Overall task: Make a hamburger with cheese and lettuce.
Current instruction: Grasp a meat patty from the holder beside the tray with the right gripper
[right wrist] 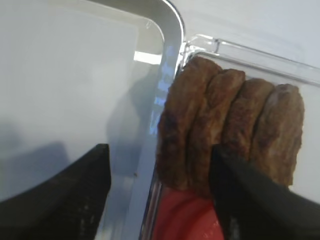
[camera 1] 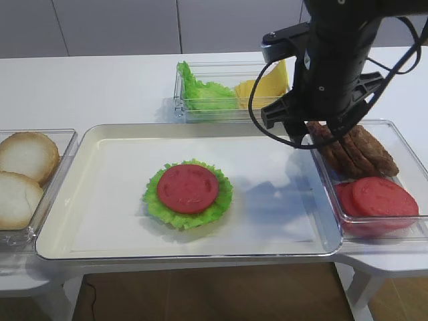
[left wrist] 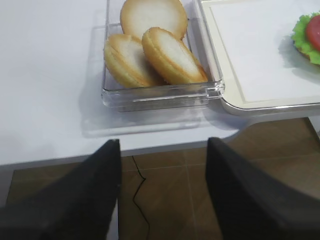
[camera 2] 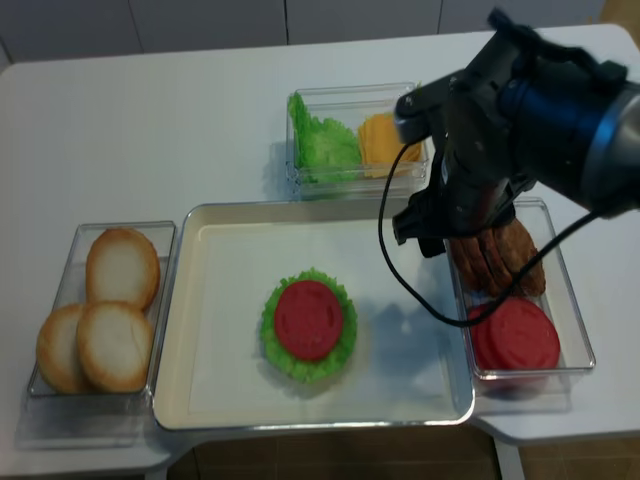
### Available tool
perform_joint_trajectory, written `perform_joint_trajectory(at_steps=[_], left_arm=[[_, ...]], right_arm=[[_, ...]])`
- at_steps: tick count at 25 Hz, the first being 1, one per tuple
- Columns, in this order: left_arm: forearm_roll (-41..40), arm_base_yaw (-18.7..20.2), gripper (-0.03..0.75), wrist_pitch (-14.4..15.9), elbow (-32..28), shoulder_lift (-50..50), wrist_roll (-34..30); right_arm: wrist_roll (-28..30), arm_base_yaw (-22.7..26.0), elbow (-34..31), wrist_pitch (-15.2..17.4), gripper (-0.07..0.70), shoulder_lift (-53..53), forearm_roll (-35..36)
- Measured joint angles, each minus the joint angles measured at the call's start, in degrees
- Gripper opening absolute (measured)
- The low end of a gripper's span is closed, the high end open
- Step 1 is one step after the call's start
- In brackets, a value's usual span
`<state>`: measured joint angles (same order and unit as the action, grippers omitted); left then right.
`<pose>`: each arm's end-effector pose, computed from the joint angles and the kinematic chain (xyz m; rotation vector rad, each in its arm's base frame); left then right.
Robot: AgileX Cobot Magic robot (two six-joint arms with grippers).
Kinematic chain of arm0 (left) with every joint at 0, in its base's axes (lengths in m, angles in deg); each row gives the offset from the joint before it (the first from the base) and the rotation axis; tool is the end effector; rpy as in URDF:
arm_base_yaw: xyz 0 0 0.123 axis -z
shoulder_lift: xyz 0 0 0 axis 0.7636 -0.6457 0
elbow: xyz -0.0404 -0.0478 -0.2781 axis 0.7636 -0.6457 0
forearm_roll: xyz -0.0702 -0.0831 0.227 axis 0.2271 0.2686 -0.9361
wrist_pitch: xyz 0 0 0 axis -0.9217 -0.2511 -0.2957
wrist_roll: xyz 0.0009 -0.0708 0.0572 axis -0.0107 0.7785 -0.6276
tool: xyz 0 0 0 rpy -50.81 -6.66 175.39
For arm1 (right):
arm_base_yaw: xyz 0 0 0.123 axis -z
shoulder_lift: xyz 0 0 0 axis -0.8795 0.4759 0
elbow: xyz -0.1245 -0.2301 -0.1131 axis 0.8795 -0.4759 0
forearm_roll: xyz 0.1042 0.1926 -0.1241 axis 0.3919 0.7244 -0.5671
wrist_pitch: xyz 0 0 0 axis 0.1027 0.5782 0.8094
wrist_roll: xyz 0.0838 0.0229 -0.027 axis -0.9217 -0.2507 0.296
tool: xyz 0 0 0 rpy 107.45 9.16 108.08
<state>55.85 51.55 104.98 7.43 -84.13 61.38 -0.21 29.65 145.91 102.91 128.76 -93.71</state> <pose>-0.0114 0.0023 0.2644 -0.0123 2.1580 -0.0120 0.3027 0.1660 0.2580 -0.3742 2.7871 -0.1254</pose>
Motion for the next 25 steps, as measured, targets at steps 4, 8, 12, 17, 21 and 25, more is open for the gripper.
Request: perform_joint_trajectory(at_steps=[4,8,12,17,21,25], left_arm=[[0.0,0.0,0.401,0.0,0.0,0.0,0.0],[0.0,0.0,0.401,0.0,0.0,0.0,0.0],[0.0,0.0,0.401,0.0,0.0,0.0,0.0],[0.0,0.0,0.401,0.0,0.0,0.0,0.0],[0.0,0.0,0.401,0.0,0.0,0.0,0.0],[0.0,0.0,0.401,0.0,0.0,0.0,0.0]], right_arm=[[0.0,0.0,0.0,-0.9,0.48,1.4,0.0],[0.0,0.0,0.0,-2.22,0.469,1.42,-0.54],[0.0,0.0,0.0,-2.96,0.437,1.42,-1.12],[-0.22,0.0,0.04,-3.32,0.428,2.05,-3.27],[-0.22,-0.12,0.27,-3.32,0.428,3.11,-3.88],[-0.22,-0.12,0.26,-3.32,0.423,3.11,-4.0]])
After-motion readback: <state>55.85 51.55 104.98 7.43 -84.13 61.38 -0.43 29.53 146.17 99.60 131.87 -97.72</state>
